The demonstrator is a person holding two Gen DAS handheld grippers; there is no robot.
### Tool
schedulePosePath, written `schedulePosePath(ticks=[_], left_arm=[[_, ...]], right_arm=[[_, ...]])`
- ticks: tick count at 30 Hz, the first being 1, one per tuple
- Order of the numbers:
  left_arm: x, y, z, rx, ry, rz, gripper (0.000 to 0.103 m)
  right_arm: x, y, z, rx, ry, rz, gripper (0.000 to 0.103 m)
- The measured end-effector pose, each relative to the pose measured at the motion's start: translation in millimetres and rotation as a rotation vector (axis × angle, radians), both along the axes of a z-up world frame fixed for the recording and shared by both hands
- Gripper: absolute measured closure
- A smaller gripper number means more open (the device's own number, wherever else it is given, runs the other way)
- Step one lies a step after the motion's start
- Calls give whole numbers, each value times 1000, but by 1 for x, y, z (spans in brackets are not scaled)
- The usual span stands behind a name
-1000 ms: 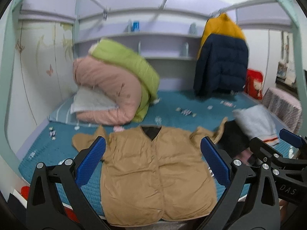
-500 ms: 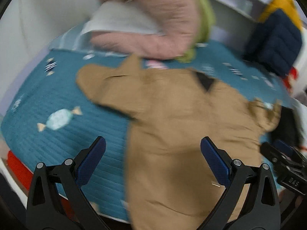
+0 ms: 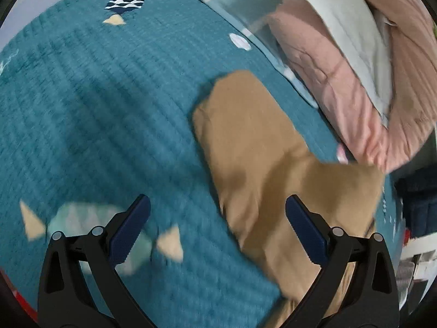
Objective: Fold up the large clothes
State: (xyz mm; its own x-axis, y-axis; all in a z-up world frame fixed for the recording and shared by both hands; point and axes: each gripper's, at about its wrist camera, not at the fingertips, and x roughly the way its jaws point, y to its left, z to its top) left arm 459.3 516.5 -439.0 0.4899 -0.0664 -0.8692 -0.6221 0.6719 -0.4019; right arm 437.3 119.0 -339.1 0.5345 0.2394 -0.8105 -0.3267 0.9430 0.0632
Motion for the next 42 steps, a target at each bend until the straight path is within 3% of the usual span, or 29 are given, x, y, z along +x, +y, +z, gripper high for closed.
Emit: schedulePosePath(ticks=[7,11,14,16,18,21,23,24,25,27,30,33,35,37,39,42], left_arm=[[27,13,-26,-47,68,23,5],[19,25,-27,-122,42,94,5],[13,28,-18,-114,12,115,7],[14,23,-9,-113,-48,112,24],[18,16,-7,-117,-69,85,25],[24,15,-15,-89,-33,75,35],[24,12,-8,-52,-58,55,57],[23,11,-5,-33,-66,36,79],[24,9,-5,-26,-73,27,93],[23,9,-3,-47,-134,6,95],[0,24,4,-79,-218,81,96],[-25,32,32,2,-298,110,97],[-46,37,54,18,-366,116,97],[-69,39,73,39,-405,113,97],[-89,34,90,36,-449,98,97],[-103,18,112,85,-501,74,97]], right_arm=[[38,40,-18,-24,-25,11,7],[39,49,-24,-3,-16,30,7],[37,53,-28,2,0,32,7],[35,53,-28,9,9,35,7],[33,54,-27,8,6,41,7],[32,53,-23,7,-1,44,7],[32,52,-21,10,-5,41,7],[33,52,-20,18,-4,40,7],[33,52,-19,24,-2,38,7],[35,52,-20,31,10,29,7],[39,51,-25,74,60,10,7],[41,52,-30,132,109,16,8],[40,56,-28,143,95,36,22],[37,66,-28,142,103,75,49],[36,77,-30,170,134,124,68],[33,95,-34,216,173,191,74]])
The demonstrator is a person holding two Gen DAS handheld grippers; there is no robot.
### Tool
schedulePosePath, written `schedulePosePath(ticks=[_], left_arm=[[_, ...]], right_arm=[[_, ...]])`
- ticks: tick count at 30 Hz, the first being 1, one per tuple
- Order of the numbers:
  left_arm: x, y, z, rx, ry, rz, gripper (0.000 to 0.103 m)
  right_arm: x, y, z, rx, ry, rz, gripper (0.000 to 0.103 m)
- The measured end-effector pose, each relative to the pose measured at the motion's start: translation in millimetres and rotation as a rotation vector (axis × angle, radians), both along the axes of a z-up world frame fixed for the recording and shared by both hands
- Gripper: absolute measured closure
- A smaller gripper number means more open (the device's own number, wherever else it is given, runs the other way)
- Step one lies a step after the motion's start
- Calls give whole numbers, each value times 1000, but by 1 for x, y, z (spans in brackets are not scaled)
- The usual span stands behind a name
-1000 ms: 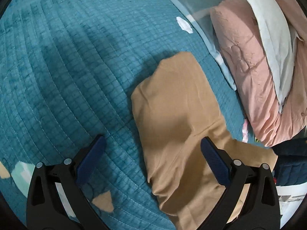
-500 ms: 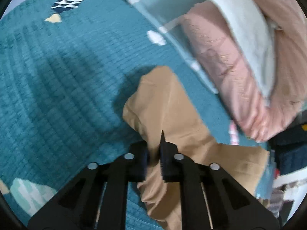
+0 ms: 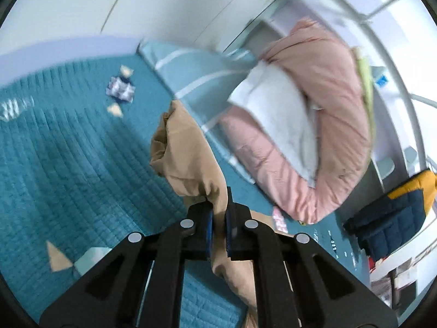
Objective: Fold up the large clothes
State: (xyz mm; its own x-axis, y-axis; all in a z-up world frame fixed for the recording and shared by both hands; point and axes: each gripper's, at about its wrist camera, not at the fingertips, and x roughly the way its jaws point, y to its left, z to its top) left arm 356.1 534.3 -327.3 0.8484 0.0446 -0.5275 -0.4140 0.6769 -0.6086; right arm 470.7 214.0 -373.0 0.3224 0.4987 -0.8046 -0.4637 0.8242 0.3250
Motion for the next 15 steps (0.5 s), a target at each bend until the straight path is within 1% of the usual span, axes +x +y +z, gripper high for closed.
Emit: schedulePosePath(ticks=[1,2,4,6,7,8,10,12,15], left_arm=[[-8,-5,9,20,-30,0,97],[-14,-10,16,34,-50,-1,97],[-17,-14,23,21,-65,-11,97],[-14,-18,29,46,-57,-10,97],[-13,-21,37,82,-57,-22,97],[-13,-24,44,98,-66,-26,97],[-10,-30,58,108,-100,-57,97],[-7,-38,71,148,-106,-75,97],[-5,-50,87,212,-118,-89,96]], right_arm=[[0,7,-2,-1,6,15,75],[2,14,-10,3,45,28,75],[5,23,-24,6,111,18,76],[4,35,-27,2,116,15,76],[3,43,-27,-1,117,26,76],[3,50,-26,10,123,29,76],[2,62,-22,43,147,43,76],[0,78,-20,14,128,37,77],[-2,91,-22,43,162,36,79]])
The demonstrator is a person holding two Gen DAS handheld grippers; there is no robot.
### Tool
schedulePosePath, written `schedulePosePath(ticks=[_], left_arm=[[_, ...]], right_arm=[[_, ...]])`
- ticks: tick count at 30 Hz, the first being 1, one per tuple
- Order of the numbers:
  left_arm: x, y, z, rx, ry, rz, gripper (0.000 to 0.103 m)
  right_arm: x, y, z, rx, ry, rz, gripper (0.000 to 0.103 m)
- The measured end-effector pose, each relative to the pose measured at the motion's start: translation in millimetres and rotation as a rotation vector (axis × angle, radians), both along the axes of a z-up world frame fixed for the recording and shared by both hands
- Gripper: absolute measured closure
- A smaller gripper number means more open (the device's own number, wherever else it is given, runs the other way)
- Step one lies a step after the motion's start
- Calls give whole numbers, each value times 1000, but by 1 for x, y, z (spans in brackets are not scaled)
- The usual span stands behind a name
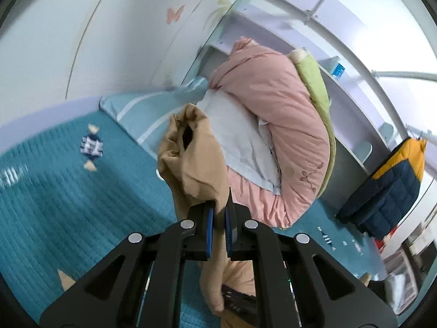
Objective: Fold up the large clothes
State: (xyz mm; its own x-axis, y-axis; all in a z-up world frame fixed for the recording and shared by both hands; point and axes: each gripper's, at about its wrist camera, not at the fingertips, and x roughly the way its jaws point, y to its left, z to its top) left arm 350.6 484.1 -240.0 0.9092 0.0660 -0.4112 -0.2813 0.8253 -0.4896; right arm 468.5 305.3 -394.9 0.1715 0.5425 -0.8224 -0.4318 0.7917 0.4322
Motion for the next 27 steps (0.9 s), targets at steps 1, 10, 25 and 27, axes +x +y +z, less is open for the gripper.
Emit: schedulePosePath(ticks=[1,10,25,27], left_arm=[[-2,-1,5,9,-11,9,96],[0,-22,33,144,24,64,97],[148,-307,-40,200,171,-373,96],[167,-338,-59,209,214,-399,96]], right_arm=[[-3,4,1,22,8,7,80],[-10,9,16,131,25,64,81],[13,-338,52,-159,-244,-283,80],[5,-384,60,-189,-277,-329,79]])
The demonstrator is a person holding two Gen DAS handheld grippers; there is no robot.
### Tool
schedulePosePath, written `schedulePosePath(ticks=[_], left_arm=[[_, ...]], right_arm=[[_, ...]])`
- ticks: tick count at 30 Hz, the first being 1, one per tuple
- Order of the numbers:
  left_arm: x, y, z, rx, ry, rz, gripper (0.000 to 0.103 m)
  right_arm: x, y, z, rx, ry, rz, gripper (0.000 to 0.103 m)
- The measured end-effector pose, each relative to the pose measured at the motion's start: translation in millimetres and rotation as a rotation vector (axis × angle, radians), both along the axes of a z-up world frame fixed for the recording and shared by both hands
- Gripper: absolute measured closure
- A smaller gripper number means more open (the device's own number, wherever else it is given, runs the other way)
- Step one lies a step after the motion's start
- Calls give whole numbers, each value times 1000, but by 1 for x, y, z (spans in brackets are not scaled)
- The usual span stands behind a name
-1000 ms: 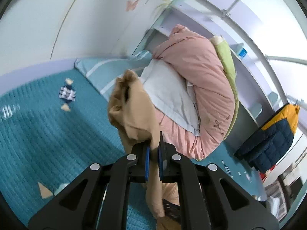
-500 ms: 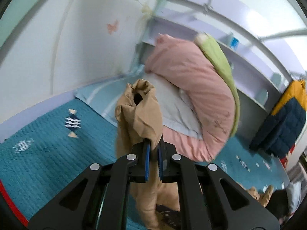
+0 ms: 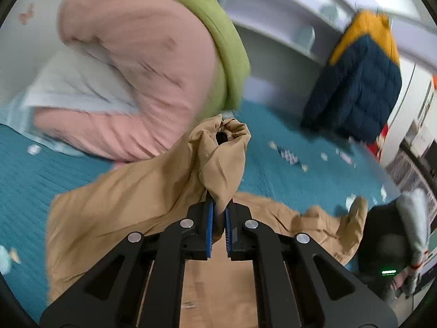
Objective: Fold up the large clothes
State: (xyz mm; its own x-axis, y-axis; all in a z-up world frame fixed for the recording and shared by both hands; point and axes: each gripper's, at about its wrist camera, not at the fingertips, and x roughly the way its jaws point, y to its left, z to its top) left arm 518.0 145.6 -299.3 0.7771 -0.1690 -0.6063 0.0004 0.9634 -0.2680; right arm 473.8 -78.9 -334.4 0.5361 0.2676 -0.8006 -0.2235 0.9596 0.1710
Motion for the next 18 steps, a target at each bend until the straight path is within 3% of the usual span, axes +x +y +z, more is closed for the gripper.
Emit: schedulePosePath(ticks=[6,11,13,15,18], left_arm=[[51,-62,-84,71,190,-24,96],[48,-76,-130,111,293,-50,93],[45,-78,-141,82,329,-77,68],[40,-84,-148,44,332,-108,53],[33,-84,-145,5,328,-138,44]], right_arm=[[-13,-109,10,-55,-24,-183,77],[-12,-163,18,-53,-40,-300,72],[-5,-168,21,-61,-50,-329,70],[-1,-174,25,-53,-51,-353,67],[5,-178,30,-33,-50,-383,61]])
